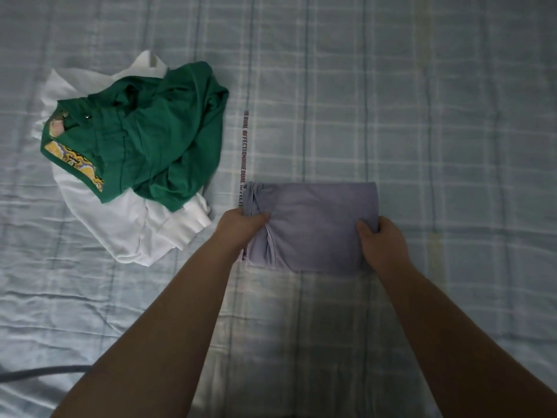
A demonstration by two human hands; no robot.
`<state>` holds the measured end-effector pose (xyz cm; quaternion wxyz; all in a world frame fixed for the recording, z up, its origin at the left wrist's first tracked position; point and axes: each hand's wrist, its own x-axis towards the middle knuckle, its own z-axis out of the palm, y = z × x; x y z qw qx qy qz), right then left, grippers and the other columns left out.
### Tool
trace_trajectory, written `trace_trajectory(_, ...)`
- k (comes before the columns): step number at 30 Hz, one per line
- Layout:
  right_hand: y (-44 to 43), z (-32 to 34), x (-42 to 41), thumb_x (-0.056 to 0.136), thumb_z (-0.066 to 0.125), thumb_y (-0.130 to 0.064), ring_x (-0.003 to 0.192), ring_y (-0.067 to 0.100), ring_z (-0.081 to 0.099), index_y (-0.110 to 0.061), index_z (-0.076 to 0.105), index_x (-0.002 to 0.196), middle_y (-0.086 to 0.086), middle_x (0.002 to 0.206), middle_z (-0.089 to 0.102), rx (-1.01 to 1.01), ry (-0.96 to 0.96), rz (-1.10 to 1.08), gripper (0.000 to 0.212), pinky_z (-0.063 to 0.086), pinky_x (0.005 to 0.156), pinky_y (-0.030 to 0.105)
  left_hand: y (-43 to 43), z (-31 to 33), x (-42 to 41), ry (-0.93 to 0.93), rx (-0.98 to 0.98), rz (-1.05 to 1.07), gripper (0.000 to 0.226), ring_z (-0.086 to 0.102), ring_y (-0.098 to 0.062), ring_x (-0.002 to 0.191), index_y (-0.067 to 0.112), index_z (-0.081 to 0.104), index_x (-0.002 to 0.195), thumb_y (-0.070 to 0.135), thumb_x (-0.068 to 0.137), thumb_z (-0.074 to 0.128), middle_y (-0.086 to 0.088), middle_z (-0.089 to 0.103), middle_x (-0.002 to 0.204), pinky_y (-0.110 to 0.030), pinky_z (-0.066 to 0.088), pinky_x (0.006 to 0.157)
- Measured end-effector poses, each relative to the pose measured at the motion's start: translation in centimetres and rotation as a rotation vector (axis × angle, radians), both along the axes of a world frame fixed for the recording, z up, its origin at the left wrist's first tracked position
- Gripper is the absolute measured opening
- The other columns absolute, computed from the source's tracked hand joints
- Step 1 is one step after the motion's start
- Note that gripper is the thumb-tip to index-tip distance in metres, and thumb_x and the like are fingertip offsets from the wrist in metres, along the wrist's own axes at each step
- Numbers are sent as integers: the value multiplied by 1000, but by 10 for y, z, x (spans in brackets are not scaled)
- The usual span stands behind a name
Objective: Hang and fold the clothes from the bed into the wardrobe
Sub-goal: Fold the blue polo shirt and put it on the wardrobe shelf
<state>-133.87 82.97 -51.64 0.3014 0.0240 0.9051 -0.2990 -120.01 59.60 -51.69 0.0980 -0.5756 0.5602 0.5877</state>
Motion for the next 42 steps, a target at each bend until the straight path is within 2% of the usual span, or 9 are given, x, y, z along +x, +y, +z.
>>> trace_trajectory(3, 5, 3, 4, 99, 53, -32, 100, 35, 61, -9, 57, 104, 11, 97, 61, -99, -3, -7, 24, 41, 77, 35, 4, 8, 8, 134, -5, 5, 44, 72, -12, 89, 11, 65, 125, 31, 87, 74, 2, 73, 107, -22, 58, 69)
trace_trajectory(7, 15, 24, 12, 100, 52, -28, 97, 26, 61, -13, 58, 117, 8, 107, 64, -271, 11, 2, 23, 47, 80, 31, 19, 35, 21, 233, -92, 9, 25, 71, -6, 93, 29, 66, 117, 31, 92, 65, 15, 74, 99, -19, 53, 72)
trace_trajectory(10, 26, 58, 15, 101, 53, -21, 96, 15, 65, -18, 61, 115, 1, 109, 68, -470, -31, -37, 17, 47, 73, 14, 30, 72, 33, 299, -89, 92, 29, 70, -13, 104, 27, 65, 122, 28, 93, 62, 9, 74, 110, -30, 56, 84)
trace_trajectory(17, 50, 185, 30, 103, 44, -18, 119, 27, 62, -16, 57, 135, 9, 131, 65, -927, -420, -103, 35, 53, 96, 46, 51, 213, 82, 565, 32, 81, 36, 62, -31, 121, 8, 58, 134, 20, 101, 57, -14, 66, 130, -48, 46, 105)
trace_trajectory(20, 54, 249, 41, 101, 47, -22, 117, 20, 64, -30, 68, 123, 1, 130, 66, -1012, -422, -47, 32, 57, 86, 36, 58, 281, 110, 638, -62, 151, 31, 63, -35, 118, 5, 63, 126, 15, 97, 61, -16, 69, 123, -50, 48, 104)
trace_trajectory(25, 38, 347, 79, 103, 45, -20, 120, 17, 62, -25, 59, 132, -1, 133, 64, -1096, -289, 151, 33, 56, 87, 30, 65, 377, 173, 763, -189, 297, 34, 64, -34, 117, 5, 65, 125, 15, 93, 66, -16, 69, 123, -50, 48, 104)
trace_trajectory(31, -31, 433, 187, 97, 52, -16, 123, 16, 59, -16, 55, 136, 0, 133, 64, -1234, -114, 446, 39, 50, 97, 26, 45, 464, 309, 923, -368, 434, 33, 64, -30, 119, 10, 67, 125, 18, 92, 65, -13, 69, 125, -44, 48, 102)
trace_trajectory(38, -139, 477, 381, 98, 54, -17, 128, 14, 56, -32, 55, 137, -4, 139, 59, -1329, -323, 825, 42, 49, 94, 23, 34, 512, 554, 957, -624, 650, 30, 65, -29, 117, 18, 69, 122, 22, 92, 68, -11, 69, 126, -36, 55, 92)
trace_trajectory(42, -195, 489, 516, 95, 54, -18, 131, 14, 52, -38, 54, 137, -7, 141, 57, -1325, -431, 1035, 47, 47, 101, 27, 45, 519, 690, 899, -795, 861, 36, 65, -30, 117, 22, 67, 125, 28, 90, 70, -10, 68, 126, -47, 50, 100)
